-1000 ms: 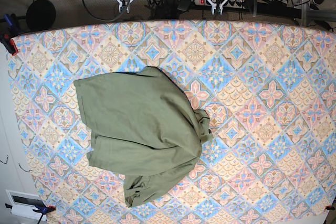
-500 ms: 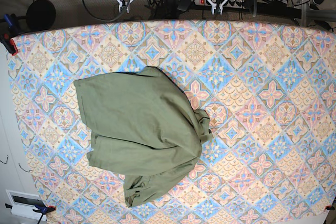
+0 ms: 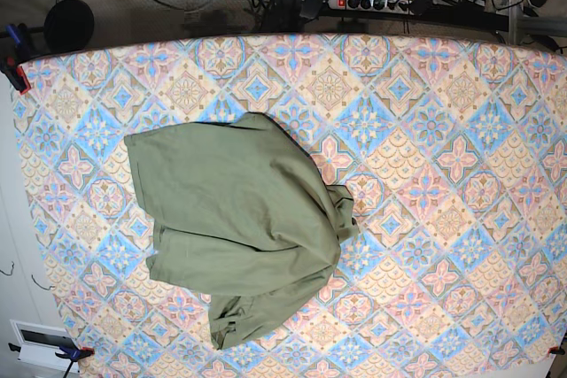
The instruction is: Layout the t-shirt on the table in an organized manner, then fold the t-shirt properly
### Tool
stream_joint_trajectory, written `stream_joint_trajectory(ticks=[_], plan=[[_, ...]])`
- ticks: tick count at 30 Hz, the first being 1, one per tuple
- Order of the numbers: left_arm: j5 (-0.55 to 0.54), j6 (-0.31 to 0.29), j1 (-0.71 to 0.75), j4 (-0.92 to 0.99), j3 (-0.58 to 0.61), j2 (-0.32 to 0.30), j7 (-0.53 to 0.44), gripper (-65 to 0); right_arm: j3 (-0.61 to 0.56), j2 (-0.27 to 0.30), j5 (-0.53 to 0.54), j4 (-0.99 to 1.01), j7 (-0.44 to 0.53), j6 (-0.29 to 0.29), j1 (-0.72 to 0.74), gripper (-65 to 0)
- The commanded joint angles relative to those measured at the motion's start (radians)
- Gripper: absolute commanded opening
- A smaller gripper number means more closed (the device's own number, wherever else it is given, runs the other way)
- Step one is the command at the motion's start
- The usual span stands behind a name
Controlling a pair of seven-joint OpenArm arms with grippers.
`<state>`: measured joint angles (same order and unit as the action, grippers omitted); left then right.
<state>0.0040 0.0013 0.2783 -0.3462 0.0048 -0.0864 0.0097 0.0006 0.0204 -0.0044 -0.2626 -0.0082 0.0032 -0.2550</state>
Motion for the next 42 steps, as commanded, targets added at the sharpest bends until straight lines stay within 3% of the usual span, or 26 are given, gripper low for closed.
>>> stream_joint_trajectory(ticks=[1,8,15,20,26,36,38,42], plan=[[0.001,0.003,0.025,-0.02,0.001,-0.017,-0.004,-65.0,0.0,0.023,-0.001,-0.042,0.012,-0.006,-0.027,-65.0],[0.001,0.003,0.16,-0.179,0.002,-0.077,-0.004,-65.0,0.008,0.037,0.004,-0.301,0.012,-0.006,-0.212,-65.0],[0.001,0.001,0.355,-0.528,0.002,-0.118,-0.004,-65.0,0.016,0.037,0.007,-0.64,0.012,-0.007,-0.41,-65.0],[0.0,0.001,0.485,-0.775,0.002,-0.146,-0.004,-65.0,0.126,0.037,0.005,-0.855,0.012,-0.007,-0.519,-65.0],[-0.009,0.001,0.631,-1.052,0.002,-0.174,-0.004,-65.0,0.178,0.037,0.005,-1.118,0.009,-0.007,-0.656,-65.0],[-0.042,0.001,0.764,-1.413,0.08,-0.258,-0.003,-65.0,0.224,0.037,0.005,-1.541,-0.158,-0.007,-0.775,-65.0],[-0.085,0.001,0.766,-1.477,0.09,-0.273,0.029,-65.0,0.224,0.036,0.005,-1.61,-0.197,-0.007,-0.777,-65.0],[-0.186,0.001,0.757,-1.631,0.085,-0.301,0.203,-65.0,0.221,0.036,0.005,-1.685,-0.241,-0.007,-0.785,-65.0]])
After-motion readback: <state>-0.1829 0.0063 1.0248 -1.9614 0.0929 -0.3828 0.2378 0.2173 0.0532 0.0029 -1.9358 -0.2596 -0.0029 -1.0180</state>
